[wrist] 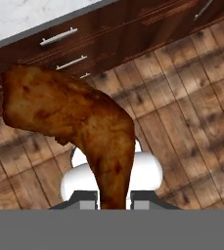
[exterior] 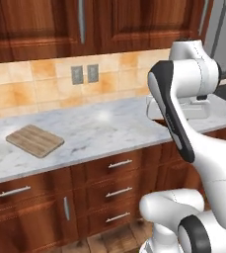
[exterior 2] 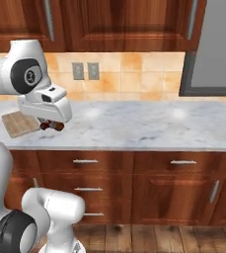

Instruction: Retrieve the chicken drumstick from the fridge and place it on the cutting board.

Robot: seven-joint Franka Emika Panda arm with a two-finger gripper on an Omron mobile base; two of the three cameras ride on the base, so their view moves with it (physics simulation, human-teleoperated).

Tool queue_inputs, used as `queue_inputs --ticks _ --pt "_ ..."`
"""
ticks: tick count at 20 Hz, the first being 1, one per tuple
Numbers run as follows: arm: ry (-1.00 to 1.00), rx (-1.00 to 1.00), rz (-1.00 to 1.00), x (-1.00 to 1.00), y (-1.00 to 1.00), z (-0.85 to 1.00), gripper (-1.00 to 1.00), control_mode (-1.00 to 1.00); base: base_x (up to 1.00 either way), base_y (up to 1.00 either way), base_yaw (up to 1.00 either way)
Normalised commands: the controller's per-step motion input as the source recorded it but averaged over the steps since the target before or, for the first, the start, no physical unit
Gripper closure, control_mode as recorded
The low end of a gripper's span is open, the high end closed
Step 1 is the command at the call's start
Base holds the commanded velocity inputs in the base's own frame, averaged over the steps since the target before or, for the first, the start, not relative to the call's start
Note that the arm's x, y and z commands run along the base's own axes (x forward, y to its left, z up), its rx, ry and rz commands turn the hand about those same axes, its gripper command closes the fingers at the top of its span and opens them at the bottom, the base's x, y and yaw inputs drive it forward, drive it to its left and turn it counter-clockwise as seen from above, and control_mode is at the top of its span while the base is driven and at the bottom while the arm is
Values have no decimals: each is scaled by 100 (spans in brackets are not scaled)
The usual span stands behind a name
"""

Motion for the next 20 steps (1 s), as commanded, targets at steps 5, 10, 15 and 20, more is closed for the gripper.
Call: queue_inputs --ticks 5,10,15,20 --pt "0 0 0 0 0 0 100 100 20 100 -10" --pt "0 0 0 0 0 0 100 100 12 100 0" --pt "0 0 0 0 0 0 100 100 38 98 1" --pt "0 0 0 0 0 0 100 100 50 64 0"
